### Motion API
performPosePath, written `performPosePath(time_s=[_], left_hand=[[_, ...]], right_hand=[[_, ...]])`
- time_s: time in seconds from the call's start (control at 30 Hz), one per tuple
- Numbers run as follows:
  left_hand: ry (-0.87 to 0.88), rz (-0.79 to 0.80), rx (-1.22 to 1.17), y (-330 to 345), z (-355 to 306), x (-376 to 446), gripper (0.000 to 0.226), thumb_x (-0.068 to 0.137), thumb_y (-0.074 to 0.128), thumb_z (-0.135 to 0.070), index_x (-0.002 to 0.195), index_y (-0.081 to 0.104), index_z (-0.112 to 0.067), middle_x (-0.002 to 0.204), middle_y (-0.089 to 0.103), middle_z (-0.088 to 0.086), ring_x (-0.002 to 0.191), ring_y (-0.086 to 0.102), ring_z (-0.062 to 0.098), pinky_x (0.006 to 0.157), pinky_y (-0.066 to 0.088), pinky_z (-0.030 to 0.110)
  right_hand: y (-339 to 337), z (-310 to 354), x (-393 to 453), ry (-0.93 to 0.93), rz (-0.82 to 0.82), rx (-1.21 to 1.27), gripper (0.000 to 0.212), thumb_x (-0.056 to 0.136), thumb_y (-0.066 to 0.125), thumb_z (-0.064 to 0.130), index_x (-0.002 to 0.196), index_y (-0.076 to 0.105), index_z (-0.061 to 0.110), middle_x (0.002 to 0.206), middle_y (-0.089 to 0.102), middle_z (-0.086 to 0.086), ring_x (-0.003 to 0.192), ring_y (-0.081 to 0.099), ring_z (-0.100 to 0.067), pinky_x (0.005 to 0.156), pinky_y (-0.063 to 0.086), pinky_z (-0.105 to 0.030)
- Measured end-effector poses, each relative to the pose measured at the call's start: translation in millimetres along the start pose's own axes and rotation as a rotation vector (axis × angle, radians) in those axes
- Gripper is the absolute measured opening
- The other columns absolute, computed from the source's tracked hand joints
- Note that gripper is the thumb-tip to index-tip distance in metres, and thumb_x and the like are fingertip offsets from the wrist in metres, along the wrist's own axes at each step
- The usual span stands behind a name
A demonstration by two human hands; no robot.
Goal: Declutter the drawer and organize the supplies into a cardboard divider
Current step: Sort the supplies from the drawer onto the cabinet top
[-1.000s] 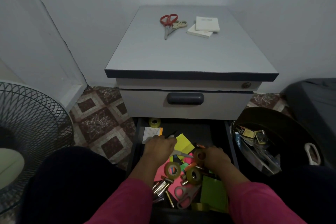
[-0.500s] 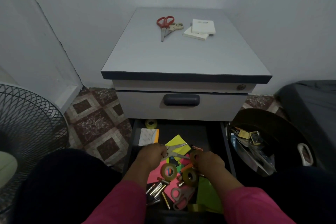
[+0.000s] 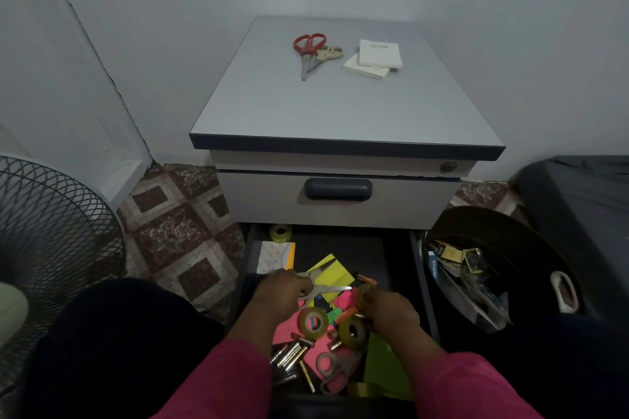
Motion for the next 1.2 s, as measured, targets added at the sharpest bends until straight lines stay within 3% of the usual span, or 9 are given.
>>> performPosePath(time_s=[0.27,0.53,0.6,0.73,0.87,0.93,1.0,1.1,1.2], left_hand=[[-0.043,-0.001,-0.150,-12.5,-5.4,-0.1,0.037,0.088,0.065,-0.017,0.124,0.063,-0.020,0.117,0.057,0.009,0.107,0.056,0.025,0.086,0.044,0.028],[-0.055,-0.026,-0.409,-35.0,-16.9,-13.8,0.016,0.089,0.062,-0.007,0.100,0.071,0.000,0.121,0.062,-0.005,0.108,0.058,0.012,0.073,0.042,0.010],[-0.071,-0.055,-0.414,-43.1,-19.6,-20.0,0.015,0.089,0.063,-0.010,0.097,0.071,-0.001,0.125,0.062,0.010,0.110,0.060,0.023,0.072,0.040,0.018],[-0.069,-0.062,-0.411,-69.8,-28.5,-36.9,0.011,0.088,0.063,-0.013,0.085,0.070,-0.005,0.088,0.065,0.011,0.086,0.063,0.023,0.049,0.029,0.010],[-0.024,-0.134,-0.379,-106.9,-32.1,-60.6,0.010,0.087,0.066,-0.022,0.088,0.073,-0.015,0.086,0.061,0.005,0.082,0.058,0.018,0.070,0.044,0.030],[0.005,-0.191,-0.386,-126.3,-34.6,-73.9,0.012,0.086,0.068,-0.021,0.089,0.073,-0.010,0.093,0.062,0.009,0.089,0.059,0.022,0.081,0.045,0.038],[0.052,-0.246,-0.391,-143.7,-37.7,-86.7,0.015,0.084,0.070,-0.018,0.092,0.074,-0.006,0.097,0.062,0.010,0.091,0.059,0.019,0.085,0.046,0.039],[0.106,-0.331,-0.487,-164.4,-38.4,-105.4,0.013,0.082,0.073,-0.013,0.093,0.074,-0.008,0.096,0.061,0.000,0.090,0.058,0.006,0.084,0.045,0.021],[0.148,-0.420,-0.556,-185.6,-41.7,-122.3,0.013,0.080,0.073,-0.008,0.091,0.075,-0.015,0.095,0.061,-0.006,0.089,0.057,-0.004,0.077,0.039,0.006]], right_hand=[[-11.1,0.2,-8.3,0.002,-0.049,0.152,0.026,0.092,0.053,0.030,0.111,0.066,0.017,0.108,0.069,-0.005,0.101,0.065,-0.022,0.082,0.049,-0.028],[-26.7,5.7,-19.8,-0.030,-0.119,0.344,0.026,0.089,0.052,0.031,0.112,0.065,0.028,0.100,0.069,-0.005,0.090,0.066,-0.024,0.079,0.054,-0.030],[-36.2,9.7,-30.1,-0.041,-0.131,0.400,0.029,0.089,0.053,0.035,0.115,0.063,0.030,0.104,0.068,-0.007,0.094,0.064,-0.026,0.079,0.051,-0.029],[-58.4,17.6,-49.3,-0.087,-0.150,0.429,0.031,0.089,0.057,0.037,0.118,0.063,0.030,0.106,0.069,-0.007,0.098,0.064,-0.025,0.076,0.048,-0.026],[-94.3,26.9,-71.6,-0.118,-0.168,0.491,0.029,0.089,0.061,0.031,0.117,0.063,0.024,0.102,0.068,-0.009,0.087,0.066,-0.023,0.073,0.054,-0.025],[-116.0,29.1,-87.4,-0.169,-0.211,0.489,0.027,0.092,0.060,0.018,0.118,0.061,0.022,0.100,0.064,-0.006,0.070,0.058,-0.012,0.050,0.045,-0.007],[-136.4,29.7,-105.5,-0.227,-0.271,0.508,0.030,0.094,0.057,0.012,0.121,0.059,0.023,0.097,0.056,-0.001,0.066,0.047,-0.005,0.039,0.035,-0.003],[-166.0,34.7,-136.7,-0.287,-0.368,0.481,0.028,0.094,0.058,0.021,0.121,0.058,0.031,0.098,0.052,0.001,0.078,0.049,-0.010,0.046,0.036,-0.008],[-193.7,40.2,-157.1,-0.329,-0.456,0.496,0.021,0.093,0.060,0.028,0.113,0.060,0.036,0.096,0.056,0.000,0.084,0.053,-0.015,0.069,0.045,-0.029]])
Point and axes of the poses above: each hand's wrist, its own x-axis towards the middle knuckle, its own y-axis out of the palm, z = x × y, the point moved 4 cm from there along x, towards the middle knuckle
